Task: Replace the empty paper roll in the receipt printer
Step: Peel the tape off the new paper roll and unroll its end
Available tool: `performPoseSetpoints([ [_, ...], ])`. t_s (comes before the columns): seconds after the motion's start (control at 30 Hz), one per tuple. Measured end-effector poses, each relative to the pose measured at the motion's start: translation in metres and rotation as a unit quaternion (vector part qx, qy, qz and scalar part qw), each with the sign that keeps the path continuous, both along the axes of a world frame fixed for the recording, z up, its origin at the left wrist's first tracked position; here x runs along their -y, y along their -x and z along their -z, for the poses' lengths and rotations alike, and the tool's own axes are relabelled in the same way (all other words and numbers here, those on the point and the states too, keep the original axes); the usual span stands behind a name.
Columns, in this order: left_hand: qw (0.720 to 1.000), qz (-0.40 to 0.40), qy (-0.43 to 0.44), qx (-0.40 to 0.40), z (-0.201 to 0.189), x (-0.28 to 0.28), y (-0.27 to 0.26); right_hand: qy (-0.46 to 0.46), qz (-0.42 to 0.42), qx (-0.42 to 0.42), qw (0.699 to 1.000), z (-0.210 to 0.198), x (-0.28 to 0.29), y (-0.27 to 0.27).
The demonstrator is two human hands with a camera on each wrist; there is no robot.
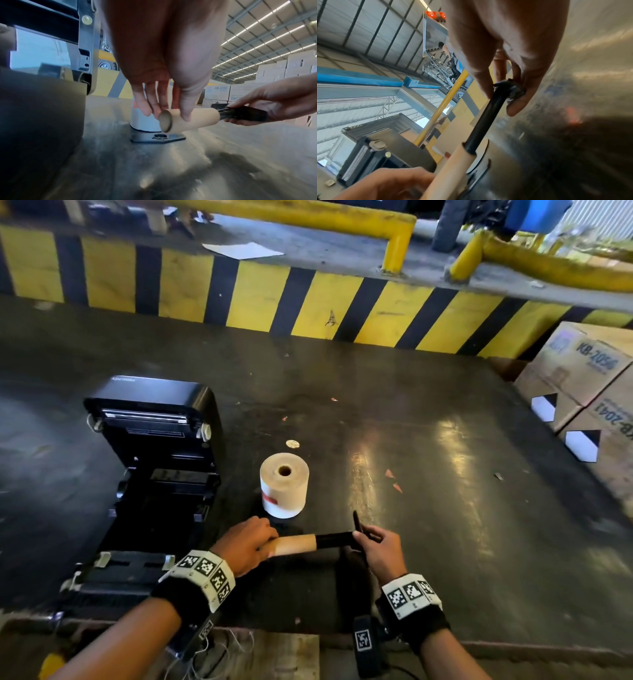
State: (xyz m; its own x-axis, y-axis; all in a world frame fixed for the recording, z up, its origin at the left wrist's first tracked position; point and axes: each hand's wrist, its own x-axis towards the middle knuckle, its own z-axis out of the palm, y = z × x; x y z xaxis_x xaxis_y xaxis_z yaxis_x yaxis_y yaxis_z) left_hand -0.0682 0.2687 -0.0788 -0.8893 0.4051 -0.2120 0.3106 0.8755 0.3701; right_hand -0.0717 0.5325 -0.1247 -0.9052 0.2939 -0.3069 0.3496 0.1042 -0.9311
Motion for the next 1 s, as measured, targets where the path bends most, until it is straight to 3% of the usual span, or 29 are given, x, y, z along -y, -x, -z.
performPoseSetpoints([
  [0.17, 0.997, -0.015, 0.061, -0.04, -0.008, 0.01, 0.006, -0.05, 0.023, 0.029, 0.998, 0.006, -0.017, -0.006],
  [0.27, 0.998, -0.043, 0.048, -0.028, -0.008, 0.008, 0.009, -0.081, -0.044, 0.033, 0.995, 0.004, -0.004, -0.013],
  [0.43, 0.997, -0.005, 0.071, 0.004, 0.007, -0.01, 0.0, -0.181, -0.108, 0.036, 0.977, 0.015, 0.042, -0.021],
  [0.57, 0.996, -0.019, 0.081, 0.018, 0.006, -0.012, 0.006, -0.233, -0.156, 0.026, 0.959, 0.007, 0.05, -0.022],
  [0.67, 0.995, -0.099, 0.004, 0.021, -0.003, -0.014, 0.016, -0.267, -0.145, -0.033, 0.952, -0.018, 0.045, -0.01],
  [0.8, 0.96, -0.246, -0.129, 0.012, -0.017, -0.02, 0.038, -0.275, -0.201, -0.156, 0.927, -0.06, 0.062, 0.03],
  [0.93, 0.936, -0.29, -0.189, 0.07, -0.018, -0.019, 0.05, -0.379, -0.339, -0.065, 0.859, -0.074, 0.098, 0.07],
  [1.0, 0.932, -0.292, -0.201, 0.079, -0.015, -0.014, 0.053, -0.392, -0.363, -0.029, 0.845, -0.068, 0.109, 0.08],
])
